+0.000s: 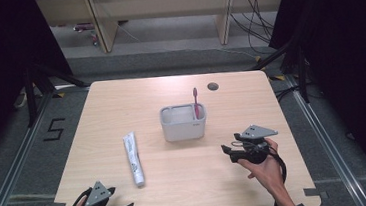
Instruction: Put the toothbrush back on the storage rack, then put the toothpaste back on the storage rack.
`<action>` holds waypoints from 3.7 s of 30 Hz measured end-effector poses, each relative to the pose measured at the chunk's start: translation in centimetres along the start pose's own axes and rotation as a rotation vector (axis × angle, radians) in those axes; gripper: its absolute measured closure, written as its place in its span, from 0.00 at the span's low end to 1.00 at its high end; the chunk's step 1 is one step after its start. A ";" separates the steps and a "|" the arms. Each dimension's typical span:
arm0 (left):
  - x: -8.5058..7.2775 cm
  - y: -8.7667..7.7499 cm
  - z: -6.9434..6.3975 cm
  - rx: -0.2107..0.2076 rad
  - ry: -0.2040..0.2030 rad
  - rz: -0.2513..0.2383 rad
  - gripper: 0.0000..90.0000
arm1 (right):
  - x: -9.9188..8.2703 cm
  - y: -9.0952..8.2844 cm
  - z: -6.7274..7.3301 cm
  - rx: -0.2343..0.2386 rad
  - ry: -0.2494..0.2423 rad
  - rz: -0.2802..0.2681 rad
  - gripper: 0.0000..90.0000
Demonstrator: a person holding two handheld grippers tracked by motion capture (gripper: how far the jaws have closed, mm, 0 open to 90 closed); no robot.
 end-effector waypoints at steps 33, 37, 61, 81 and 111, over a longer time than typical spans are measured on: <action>0.1 -0.1 0.3 0.014 -0.025 0.005 0.18 | -4.7 -1.4 1.7 0.026 0.034 0.032 0.32; 0.1 -0.1 0.3 0.016 -0.029 0.006 0.18 | -5.2 -1.6 1.7 0.037 0.051 0.036 0.29; 0.1 -0.2 0.5 0.021 -0.038 0.001 0.18 | -7.9 -4.0 2.6 0.057 0.049 0.063 0.29; 1.1 0.0 1.3 0.031 -0.098 -0.035 0.18 | -9.2 -5.4 3.1 0.041 0.057 0.086 0.29; 4.1 2.4 3.8 0.059 -0.140 -0.021 0.19 | -9.5 -5.5 3.1 0.042 0.048 0.088 0.29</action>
Point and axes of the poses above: each handheld gripper's, and its own axes: y roughly forward along the jaws, x roughly out of its top, z roughly to its left, the point moved 10 cm from there along y, roughly forward along the jaws, and after that the axes turned 1 degree about -z, right-handed, at the moved point
